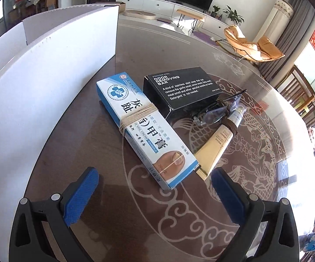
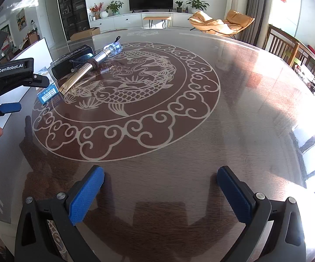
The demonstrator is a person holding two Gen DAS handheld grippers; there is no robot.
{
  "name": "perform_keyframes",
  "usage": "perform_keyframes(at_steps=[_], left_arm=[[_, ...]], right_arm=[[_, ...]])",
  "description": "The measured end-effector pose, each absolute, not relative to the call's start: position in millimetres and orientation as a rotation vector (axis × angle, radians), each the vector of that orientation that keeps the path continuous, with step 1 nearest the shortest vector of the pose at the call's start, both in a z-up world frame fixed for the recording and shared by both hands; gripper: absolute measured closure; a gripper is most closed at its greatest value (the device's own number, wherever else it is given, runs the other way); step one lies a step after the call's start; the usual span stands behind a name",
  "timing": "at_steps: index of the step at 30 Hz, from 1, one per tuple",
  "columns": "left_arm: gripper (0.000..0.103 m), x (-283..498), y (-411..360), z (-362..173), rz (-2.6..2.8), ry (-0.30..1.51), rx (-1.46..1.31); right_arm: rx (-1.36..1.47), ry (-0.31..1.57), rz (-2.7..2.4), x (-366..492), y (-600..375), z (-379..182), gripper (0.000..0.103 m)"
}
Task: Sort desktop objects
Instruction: 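Lower the left gripper onto the blue-and-white nail cream box and close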
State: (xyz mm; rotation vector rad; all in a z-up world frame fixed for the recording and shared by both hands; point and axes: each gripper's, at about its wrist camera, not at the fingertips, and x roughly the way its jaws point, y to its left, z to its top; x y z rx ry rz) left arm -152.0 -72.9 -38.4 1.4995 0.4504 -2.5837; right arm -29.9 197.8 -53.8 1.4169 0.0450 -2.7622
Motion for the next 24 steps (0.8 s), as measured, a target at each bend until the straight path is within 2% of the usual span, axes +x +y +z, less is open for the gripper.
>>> perform_keyframes(at_steps=[4, 8, 16, 19, 21, 22, 23, 24], left_arm=[[0.000, -180, -76, -52, -2.486, 0.401, 1.519], [0.000, -193, -69, -60, -2.427, 0.242, 1.476], [0.000, -188, -71, -59, -2.524, 0.197, 1.374], [0.000, -185, -73, -59, -2.570, 0.159, 1.413], [0.016, -178, -77, -55, -2.592, 0.149, 1.374], [0.038, -173, -79, -52, -2.604, 0.146, 1.346], [0.053, -170, -80, -50, -2.611, 0.144, 1.336], [0.058, -169, -82, -49, -2.612, 0.145, 1.338]], right_arm=[[1.417, 0.045, -2.762, -30, 198, -54, 0.000], [1.417, 0.045, -2.762, -30, 198, -54, 0.000], [1.417, 0.045, -2.762, -30, 198, -54, 0.000], [1.416, 0.044, -2.763, -30, 198, -54, 0.000], [1.416, 0.044, -2.763, -30, 198, -54, 0.000], [1.416, 0.045, -2.763, -30, 198, -54, 0.000], [1.416, 0.045, -2.763, -30, 198, -54, 0.000], [1.416, 0.044, -2.763, -30, 198, -54, 0.000]])
